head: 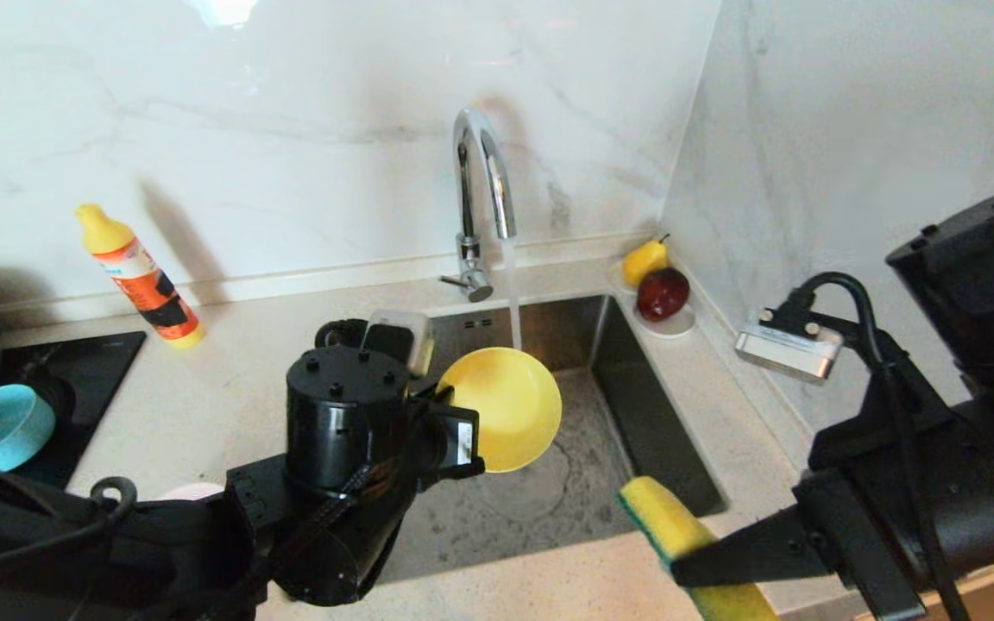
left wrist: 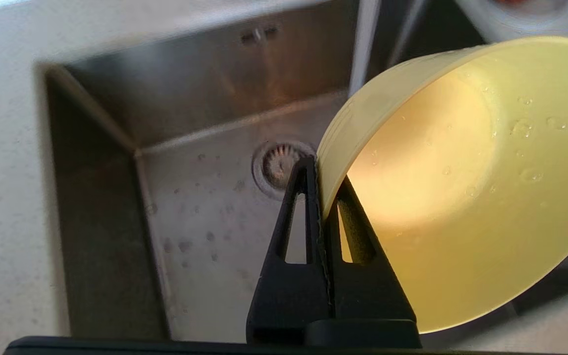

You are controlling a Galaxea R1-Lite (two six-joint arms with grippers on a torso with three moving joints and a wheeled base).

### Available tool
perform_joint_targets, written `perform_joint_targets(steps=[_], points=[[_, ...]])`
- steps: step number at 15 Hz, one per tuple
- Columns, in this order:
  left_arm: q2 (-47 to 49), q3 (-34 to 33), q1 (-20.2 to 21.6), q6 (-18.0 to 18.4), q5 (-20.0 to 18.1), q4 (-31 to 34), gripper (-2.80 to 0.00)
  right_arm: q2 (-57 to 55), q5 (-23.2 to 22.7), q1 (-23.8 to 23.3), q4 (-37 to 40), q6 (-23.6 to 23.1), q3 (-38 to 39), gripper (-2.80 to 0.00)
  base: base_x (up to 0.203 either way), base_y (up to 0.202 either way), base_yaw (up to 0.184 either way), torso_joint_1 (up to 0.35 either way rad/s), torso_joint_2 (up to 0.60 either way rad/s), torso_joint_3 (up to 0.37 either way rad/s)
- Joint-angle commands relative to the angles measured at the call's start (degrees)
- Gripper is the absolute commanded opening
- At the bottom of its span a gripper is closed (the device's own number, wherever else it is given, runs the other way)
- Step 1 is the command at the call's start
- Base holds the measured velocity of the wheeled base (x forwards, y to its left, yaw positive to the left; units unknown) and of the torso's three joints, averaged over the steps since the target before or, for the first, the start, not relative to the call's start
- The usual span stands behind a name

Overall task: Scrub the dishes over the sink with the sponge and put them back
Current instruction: Wipe the bowl

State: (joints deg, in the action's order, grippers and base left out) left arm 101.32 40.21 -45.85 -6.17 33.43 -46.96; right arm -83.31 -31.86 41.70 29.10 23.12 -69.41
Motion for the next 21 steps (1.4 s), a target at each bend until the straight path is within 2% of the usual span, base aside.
perform_joint_targets(steps=[1, 6, 13, 18, 21], points=[[1.08, -0.66, -0.46, 0.01, 0.15, -1.84, -2.80, -5.44, -1.46, 0.22, 0.17, 0.99, -4.01, -2.80, 0.000, 0.000, 0.000, 0.000, 0.00, 0.000], [0.72, -0.66, -0.46, 0.72, 0.15, -7.22, -2.80, -13.95, -1.98, 1.60, 0.51, 2.76, -13.29, -2.80, 0.000, 0.000, 0.000, 0.000, 0.00, 0.000], [0.60, -0.75, -0.38, 1.32, 0.14, -10.47, -2.80, -21.21, -1.73, 1.33, 2.53, 4.60, -22.67, -2.80, 0.000, 0.000, 0.000, 0.000, 0.00, 0.000], [-0.41, -1.09, -0.38, 2.39, 0.06, -12.97, -2.80, -22.16, -1.63, 0.92, 3.33, 4.92, -24.02, -2.80, 0.000, 0.000, 0.000, 0.000, 0.00, 0.000], [-0.49, -3.36, -0.46, 2.29, -0.10, -14.34, -2.80, -23.78, -1.66, -1.75, 3.11, 4.89, -25.56, -2.80, 0.000, 0.000, 0.000, 0.000, 0.00, 0.000]])
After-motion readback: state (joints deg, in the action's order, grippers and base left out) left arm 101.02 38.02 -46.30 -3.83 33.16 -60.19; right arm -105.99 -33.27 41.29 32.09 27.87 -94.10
